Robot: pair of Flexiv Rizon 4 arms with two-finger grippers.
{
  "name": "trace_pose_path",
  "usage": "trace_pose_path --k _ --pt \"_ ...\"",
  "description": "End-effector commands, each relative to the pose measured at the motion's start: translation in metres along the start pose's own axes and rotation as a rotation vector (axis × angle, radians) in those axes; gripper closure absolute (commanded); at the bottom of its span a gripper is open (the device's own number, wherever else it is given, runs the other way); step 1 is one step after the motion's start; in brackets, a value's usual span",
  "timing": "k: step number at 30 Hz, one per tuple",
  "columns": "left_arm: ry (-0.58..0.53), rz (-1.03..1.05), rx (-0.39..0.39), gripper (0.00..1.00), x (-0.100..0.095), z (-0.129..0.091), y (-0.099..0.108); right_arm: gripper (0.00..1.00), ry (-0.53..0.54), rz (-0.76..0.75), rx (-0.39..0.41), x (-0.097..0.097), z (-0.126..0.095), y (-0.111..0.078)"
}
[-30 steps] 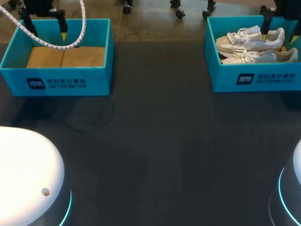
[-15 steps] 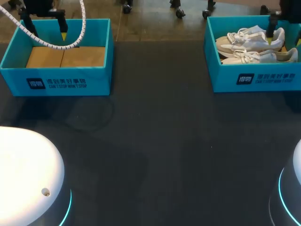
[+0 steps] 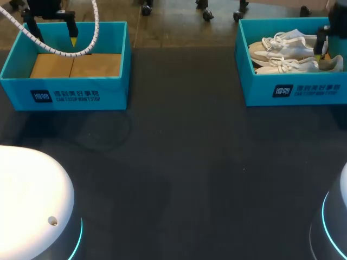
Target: Take the shoe out of the shoebox, open the shoe tongue, remove and reinsert the insole, then place the shoe into the shoebox
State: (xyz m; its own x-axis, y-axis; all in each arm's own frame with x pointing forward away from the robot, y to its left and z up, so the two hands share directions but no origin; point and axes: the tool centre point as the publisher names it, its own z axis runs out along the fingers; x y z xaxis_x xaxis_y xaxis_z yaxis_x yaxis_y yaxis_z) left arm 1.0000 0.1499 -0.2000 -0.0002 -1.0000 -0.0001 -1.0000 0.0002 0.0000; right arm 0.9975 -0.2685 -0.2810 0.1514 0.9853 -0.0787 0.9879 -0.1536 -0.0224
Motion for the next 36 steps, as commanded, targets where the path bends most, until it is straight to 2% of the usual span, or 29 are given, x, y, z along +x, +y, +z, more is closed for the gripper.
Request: trace_pose_path --k 1,3,6,8,10,13,20,23,25,26,29,32,36 --pt "0.000 0.000 0.000 0.00 0.000 0.000 0.000 0.02 -0.002 -0.013 0.003 0.000 0.008 0.006" --pt "0.000 0.000 0.000 0.00 0.000 0.000 0.000 0.12 -0.007 -0.015 0.006 -0.002 0.011 0.009" --pt "0.000 0.000 0.000 0.00 0.000 0.000 0.000 0.10 -0.014 -0.023 0.005 -0.005 0.014 0.015" --pt "0.000 0.000 0.000 0.00 0.000 0.000 0.000 0.13 -0.017 -0.027 0.000 -0.007 0.015 0.017" --pt "0.000 0.000 0.000 0.00 0.000 0.000 0.000 0.22 -0.024 -0.024 0.002 -0.010 0.017 0.021" --pt "0.000 0.000 0.000 0.00 0.000 0.000 0.000 0.13 -0.023 -0.025 0.005 -0.013 0.021 0.024" --pt "0.000 0.000 0.000 0.00 0.000 0.000 0.000 0.08 -0.027 -0.019 0.011 -0.021 0.029 0.032" --pt "0.000 0.000 0.000 0.00 0.000 0.000 0.000 0.13 -0.024 -0.014 0.015 -0.024 0.033 0.035" --pt "0.000 0.000 0.000 0.00 0.000 0.000 0.000 0.30 -0.020 -0.012 0.018 -0.026 0.035 0.035" --pt "0.000 0.000 0.000 0.00 0.000 0.000 0.000 0.32 -0.016 -0.010 0.020 -0.026 0.036 0.036" --pt "0.000 0.000 0.000 0.00 0.000 0.000 0.000 0.32 -0.017 -0.011 0.023 -0.026 0.039 0.037" --pt "0.000 0.000 0.000 0.00 0.000 0.000 0.000 0.38 -0.017 -0.015 0.025 -0.025 0.042 0.038" --pt "0.000 0.000 0.000 0.00 0.000 0.000 0.000 0.33 -0.018 -0.021 0.034 -0.025 0.048 0.040"
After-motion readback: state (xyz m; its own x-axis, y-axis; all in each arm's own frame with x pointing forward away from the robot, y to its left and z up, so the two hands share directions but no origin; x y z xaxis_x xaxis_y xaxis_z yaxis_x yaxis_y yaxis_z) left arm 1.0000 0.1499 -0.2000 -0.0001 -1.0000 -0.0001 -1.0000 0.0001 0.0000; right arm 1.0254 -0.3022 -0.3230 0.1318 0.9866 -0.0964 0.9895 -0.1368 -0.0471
